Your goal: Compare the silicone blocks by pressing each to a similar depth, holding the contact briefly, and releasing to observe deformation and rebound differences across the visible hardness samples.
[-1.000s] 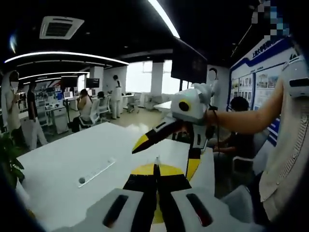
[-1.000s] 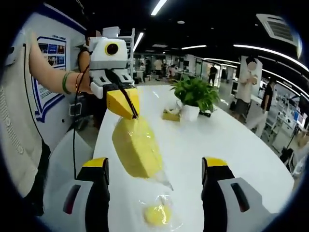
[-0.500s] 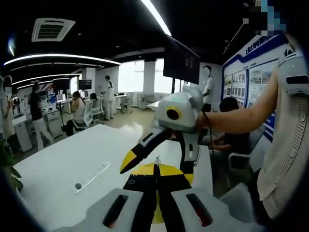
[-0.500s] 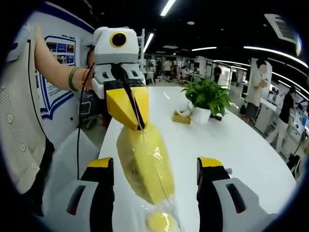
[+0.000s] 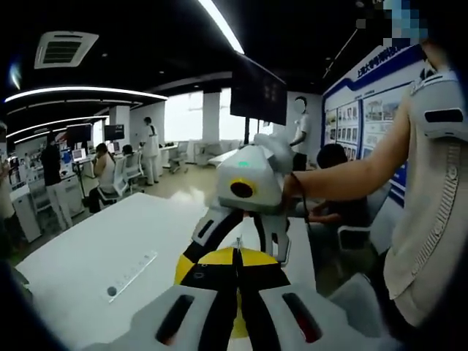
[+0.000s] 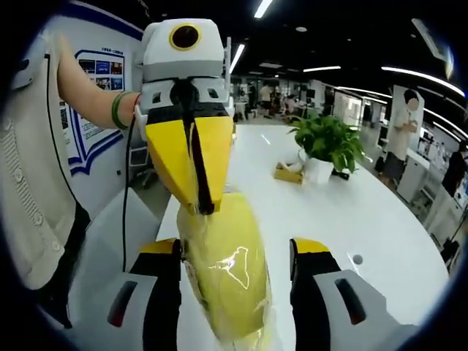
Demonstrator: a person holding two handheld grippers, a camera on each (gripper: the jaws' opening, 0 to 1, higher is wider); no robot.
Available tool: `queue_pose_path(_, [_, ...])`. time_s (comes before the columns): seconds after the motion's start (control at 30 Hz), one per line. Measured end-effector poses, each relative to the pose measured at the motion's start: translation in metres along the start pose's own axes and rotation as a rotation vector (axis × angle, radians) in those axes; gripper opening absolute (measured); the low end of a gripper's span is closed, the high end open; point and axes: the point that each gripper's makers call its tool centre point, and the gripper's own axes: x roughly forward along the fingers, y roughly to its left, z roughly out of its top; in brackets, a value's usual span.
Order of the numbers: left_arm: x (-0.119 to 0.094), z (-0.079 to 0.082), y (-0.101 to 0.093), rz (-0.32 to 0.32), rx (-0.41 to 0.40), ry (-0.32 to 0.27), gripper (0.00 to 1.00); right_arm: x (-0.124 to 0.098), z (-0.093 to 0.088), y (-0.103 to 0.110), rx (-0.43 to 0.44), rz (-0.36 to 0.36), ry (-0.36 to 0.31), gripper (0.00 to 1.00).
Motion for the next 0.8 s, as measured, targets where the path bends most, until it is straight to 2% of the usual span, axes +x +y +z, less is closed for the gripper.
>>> queue_pose_path(0.1, [0.000,0.000,-0.003,-0.015,0.008,0.003,0.00,0.001,-0.001,0.003,-0.012,0.013,0.004,0.43])
queue_pose_path(0.23, [0.000,-0.001,-0.007,-0.022,0.019,0.013,0.00,0.000,-0.001,0.006,-0.027,0.011,0.002,0.39])
queue_pose_path(0.33, [0.000,-0.001,-0.010,-0.026,0.034,0.020,0.00,-0.001,-0.001,0.010,-0.039,0.011,0.007,0.33])
queue_pose_path(0.5, [-0.002,-0.003,-0.019,-0.030,0.060,0.035,0.00,-0.004,-0.005,0.016,-0.041,-0.007,0.061,0.24])
queue_pose_path(0.6, [-0.002,-0.003,-0.024,-0.031,0.070,0.039,0.00,-0.008,-0.010,0.021,0.000,-0.029,0.123,0.19])
queue_pose_path(0.67, [-0.002,-0.003,-0.027,-0.032,0.071,0.037,0.00,-0.009,-0.011,0.025,0.017,-0.017,0.137,0.16])
queue_pose_path(0.77, [-0.001,-0.003,-0.032,-0.035,0.078,0.039,0.00,-0.012,-0.012,0.028,-0.003,-0.030,0.172,0.11])
queue_pose_path(0.8, [-0.002,-0.001,-0.034,-0.036,0.080,0.035,0.00,-0.014,-0.011,0.026,-0.045,-0.050,0.175,0.09])
